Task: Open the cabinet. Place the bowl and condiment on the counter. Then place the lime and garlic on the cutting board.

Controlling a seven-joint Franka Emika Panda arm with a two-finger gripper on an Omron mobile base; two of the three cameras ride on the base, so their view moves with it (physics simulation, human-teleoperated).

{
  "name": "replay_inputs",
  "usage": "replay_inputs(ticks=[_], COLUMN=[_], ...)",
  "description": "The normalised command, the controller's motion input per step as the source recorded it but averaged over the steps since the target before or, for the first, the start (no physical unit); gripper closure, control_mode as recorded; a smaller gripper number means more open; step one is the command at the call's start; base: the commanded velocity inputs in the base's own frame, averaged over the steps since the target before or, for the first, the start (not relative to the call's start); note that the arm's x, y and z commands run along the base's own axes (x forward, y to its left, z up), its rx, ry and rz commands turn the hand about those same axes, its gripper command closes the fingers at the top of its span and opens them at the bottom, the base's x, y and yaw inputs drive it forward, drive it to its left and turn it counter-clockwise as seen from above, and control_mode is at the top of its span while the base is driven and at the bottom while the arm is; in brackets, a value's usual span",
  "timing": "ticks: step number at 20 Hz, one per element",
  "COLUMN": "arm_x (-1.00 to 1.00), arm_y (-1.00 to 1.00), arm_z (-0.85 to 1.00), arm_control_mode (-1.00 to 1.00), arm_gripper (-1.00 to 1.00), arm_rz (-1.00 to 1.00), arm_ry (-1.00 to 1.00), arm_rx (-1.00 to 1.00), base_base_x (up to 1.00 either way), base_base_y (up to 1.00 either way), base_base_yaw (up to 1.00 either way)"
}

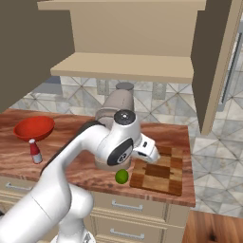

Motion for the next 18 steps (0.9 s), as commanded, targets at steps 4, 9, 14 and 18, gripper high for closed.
replay_inputs(ticks=[4,9,14,18], arm_x=[0.01,0.04,0.0,0.0], arm_y=[0.32,0.16,0.09,0.09], arm_z=[0.0,0.0,-0.08,-0.18], arm_control_mode=[-1.0,-1.0,-1.0,-1.0], arm_gripper=[-1.0,-1.0,-1.0,-1.0], arm_rz=[0.06,0.06,0.05,0.04], arm_ry=[0.1,0.19,0.09,0.0], arm_rx=[-0.01,0.0,0.0,0.0], base_base_x=[0.0,0.0,0.0,0.0], base_base_y=[0.0,0.0,0.0,0.0], base_base_yaw=[0.0,0.0,0.0,0.0])
